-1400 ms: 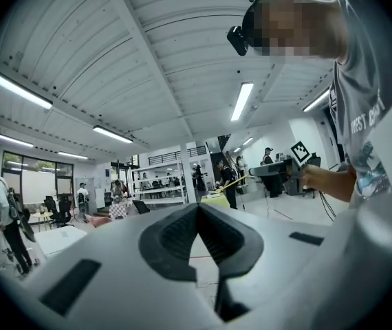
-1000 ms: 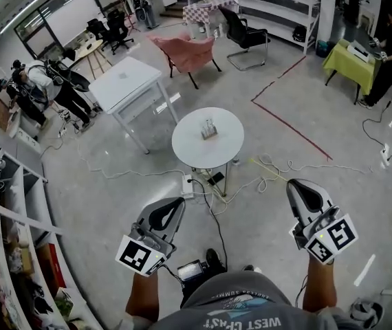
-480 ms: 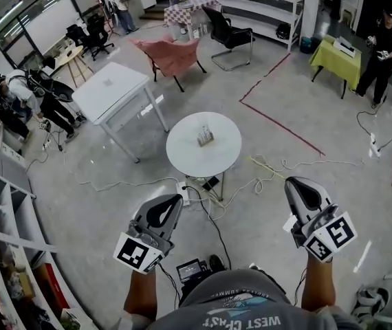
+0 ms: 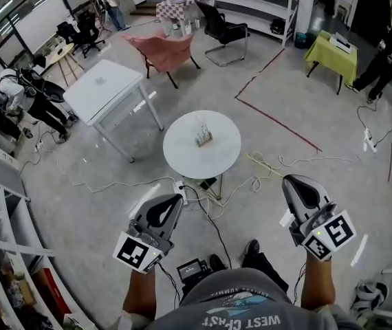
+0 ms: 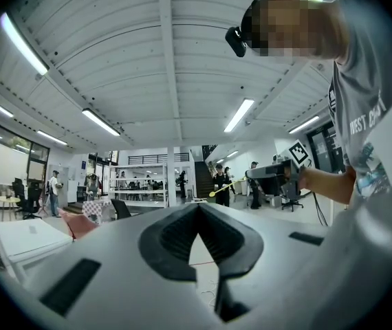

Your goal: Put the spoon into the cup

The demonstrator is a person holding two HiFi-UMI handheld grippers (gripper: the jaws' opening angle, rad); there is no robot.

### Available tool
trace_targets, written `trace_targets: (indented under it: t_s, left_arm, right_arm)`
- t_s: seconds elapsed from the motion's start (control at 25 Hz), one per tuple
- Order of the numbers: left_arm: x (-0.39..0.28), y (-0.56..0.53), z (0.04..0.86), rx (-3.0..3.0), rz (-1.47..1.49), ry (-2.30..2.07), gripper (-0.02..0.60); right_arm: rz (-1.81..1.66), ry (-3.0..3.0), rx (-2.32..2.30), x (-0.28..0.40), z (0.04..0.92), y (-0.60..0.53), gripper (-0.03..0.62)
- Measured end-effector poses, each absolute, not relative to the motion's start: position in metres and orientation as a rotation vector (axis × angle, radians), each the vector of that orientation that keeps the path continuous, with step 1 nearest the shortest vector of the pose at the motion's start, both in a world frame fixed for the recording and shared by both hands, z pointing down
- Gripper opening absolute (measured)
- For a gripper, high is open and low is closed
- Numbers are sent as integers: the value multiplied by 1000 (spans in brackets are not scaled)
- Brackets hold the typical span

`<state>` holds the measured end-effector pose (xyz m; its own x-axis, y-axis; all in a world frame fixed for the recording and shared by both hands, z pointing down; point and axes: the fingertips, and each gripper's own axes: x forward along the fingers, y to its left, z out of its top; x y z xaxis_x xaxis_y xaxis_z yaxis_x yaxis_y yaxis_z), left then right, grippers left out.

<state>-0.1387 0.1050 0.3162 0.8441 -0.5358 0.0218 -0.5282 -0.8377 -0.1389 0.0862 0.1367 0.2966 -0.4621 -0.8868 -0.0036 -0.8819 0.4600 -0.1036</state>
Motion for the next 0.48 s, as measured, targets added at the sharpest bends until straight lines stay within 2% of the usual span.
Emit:
trace_targets:
  t_s: [0.48]
  left_arm:
    - [-113, 71, 319, -2878, -155, 954, 2]
  right_arm:
    - [-155, 2683, -1494, 114, 300, 77, 5]
